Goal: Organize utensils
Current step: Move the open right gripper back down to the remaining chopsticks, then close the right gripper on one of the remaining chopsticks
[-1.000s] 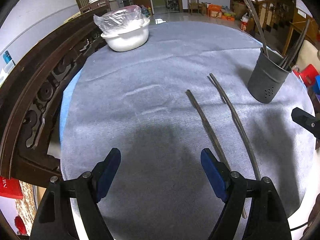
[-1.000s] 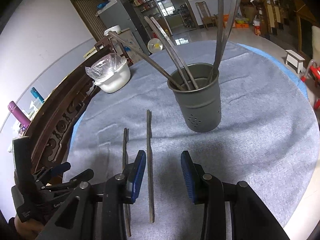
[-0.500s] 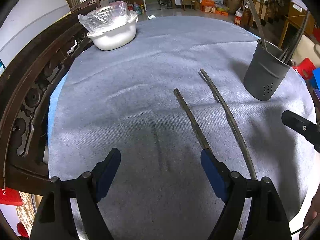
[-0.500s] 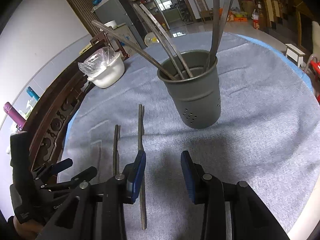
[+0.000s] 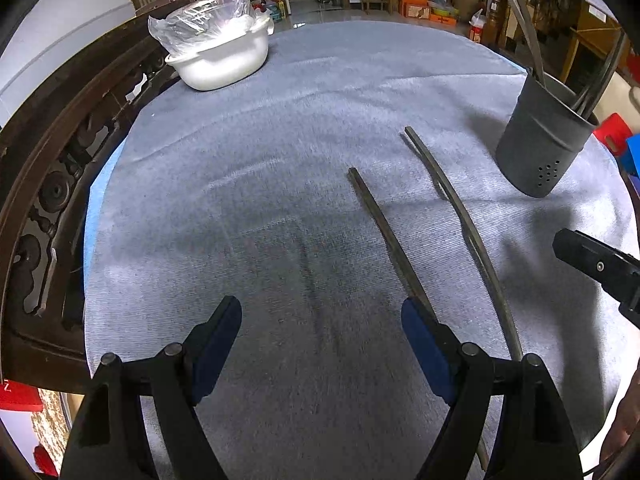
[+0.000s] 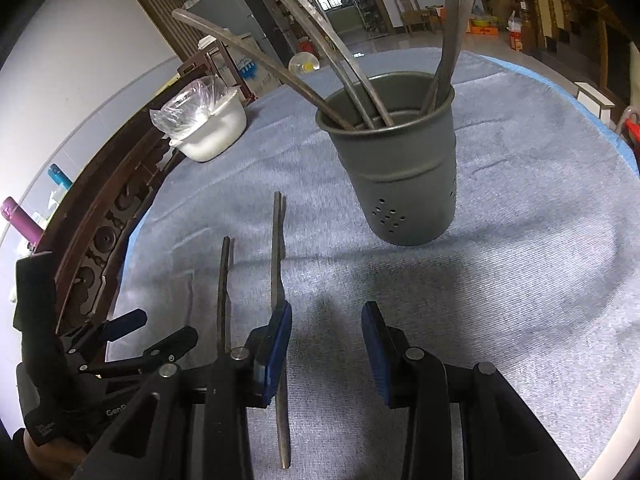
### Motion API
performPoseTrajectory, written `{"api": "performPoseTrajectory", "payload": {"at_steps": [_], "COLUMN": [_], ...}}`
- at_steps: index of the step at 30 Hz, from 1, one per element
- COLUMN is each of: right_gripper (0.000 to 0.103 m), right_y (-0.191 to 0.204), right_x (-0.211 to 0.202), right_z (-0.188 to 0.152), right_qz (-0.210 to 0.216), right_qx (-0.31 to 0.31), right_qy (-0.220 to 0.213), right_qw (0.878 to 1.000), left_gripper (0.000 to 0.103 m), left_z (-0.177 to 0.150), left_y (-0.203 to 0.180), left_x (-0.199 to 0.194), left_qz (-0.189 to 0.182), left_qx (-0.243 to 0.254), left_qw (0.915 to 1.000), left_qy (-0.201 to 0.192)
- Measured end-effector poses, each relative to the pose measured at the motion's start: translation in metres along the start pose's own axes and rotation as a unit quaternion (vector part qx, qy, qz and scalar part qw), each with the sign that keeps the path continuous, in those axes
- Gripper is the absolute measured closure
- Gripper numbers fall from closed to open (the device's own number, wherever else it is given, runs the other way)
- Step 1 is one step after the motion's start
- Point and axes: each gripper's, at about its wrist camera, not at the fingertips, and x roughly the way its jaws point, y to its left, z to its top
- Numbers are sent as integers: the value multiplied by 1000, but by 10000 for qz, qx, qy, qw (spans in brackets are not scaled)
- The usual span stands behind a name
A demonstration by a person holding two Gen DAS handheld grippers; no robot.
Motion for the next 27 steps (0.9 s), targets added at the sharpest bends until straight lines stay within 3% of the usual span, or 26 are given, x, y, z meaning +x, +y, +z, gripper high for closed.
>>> {"api": "performPoseTrajectory", "payload": {"at_steps": [11, 16, 20, 22, 24, 27], "right_gripper": [63, 63, 63, 69, 92, 94], "right_y": [19, 35, 47, 50, 51, 47], "right_x": [13, 33, 48, 49, 50, 47], "right_z": [3, 1, -9, -12, -14, -16], "right_qz": [110, 115, -175, -333, -456, -468], "right_qx": [-242, -510, -773, -891, -976, -954], "right_qy": [187, 574, 863, 837, 896, 927], "right_qw": [9995, 9970, 9931, 9919, 9901, 9900], "left_gripper": [20, 20, 20, 20, 21, 29], "left_z": [-1, -1, 0, 1, 4, 8], "left_y": [10, 31, 40, 39, 36, 34], "left_x": [8, 11, 12, 13, 15, 20], "left_qz": [-82, -109, -376, -607, -727, -1052], "left_qx": [-106, -432, -645, -632, -597, -649], "left_qw": [9998, 9988, 9967, 9955, 9947, 9909], "left_qy": [130, 221, 313, 360, 419, 537]}}
